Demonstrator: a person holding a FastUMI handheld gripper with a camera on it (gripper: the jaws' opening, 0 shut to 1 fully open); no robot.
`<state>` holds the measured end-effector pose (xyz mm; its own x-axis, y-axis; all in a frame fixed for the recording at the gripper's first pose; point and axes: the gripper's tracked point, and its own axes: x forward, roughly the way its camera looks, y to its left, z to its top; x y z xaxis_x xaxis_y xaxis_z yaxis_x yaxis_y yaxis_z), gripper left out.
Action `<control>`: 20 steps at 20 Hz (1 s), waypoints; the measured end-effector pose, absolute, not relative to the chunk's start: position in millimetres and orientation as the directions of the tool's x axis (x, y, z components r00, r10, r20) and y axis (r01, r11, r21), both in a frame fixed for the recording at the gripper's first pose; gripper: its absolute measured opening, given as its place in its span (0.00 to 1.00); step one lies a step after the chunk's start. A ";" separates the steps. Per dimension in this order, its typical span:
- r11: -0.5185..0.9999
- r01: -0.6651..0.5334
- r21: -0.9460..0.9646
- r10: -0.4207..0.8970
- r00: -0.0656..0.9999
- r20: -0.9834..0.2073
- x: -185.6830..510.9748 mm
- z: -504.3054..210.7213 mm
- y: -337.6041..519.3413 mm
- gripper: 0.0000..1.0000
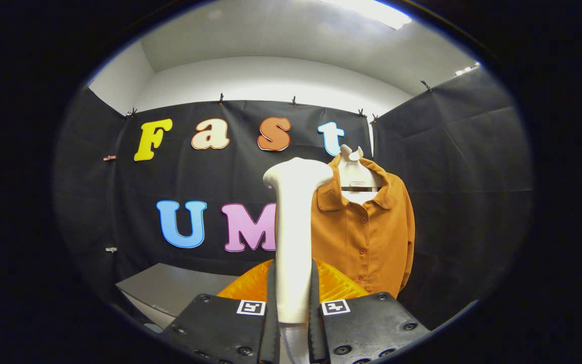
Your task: Iron the clothes twice with a garment steamer, once on the left side and once on the right side.
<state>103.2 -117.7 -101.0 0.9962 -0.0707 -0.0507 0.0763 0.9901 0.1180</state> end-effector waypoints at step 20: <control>0.987 0.074 0.141 -0.052 0.987 -0.149 180.3 -217.4 -175.2 0.26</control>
<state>180.3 -175.2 -217.4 0.9874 -0.0522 -0.1490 0.0735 0.9873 0.1411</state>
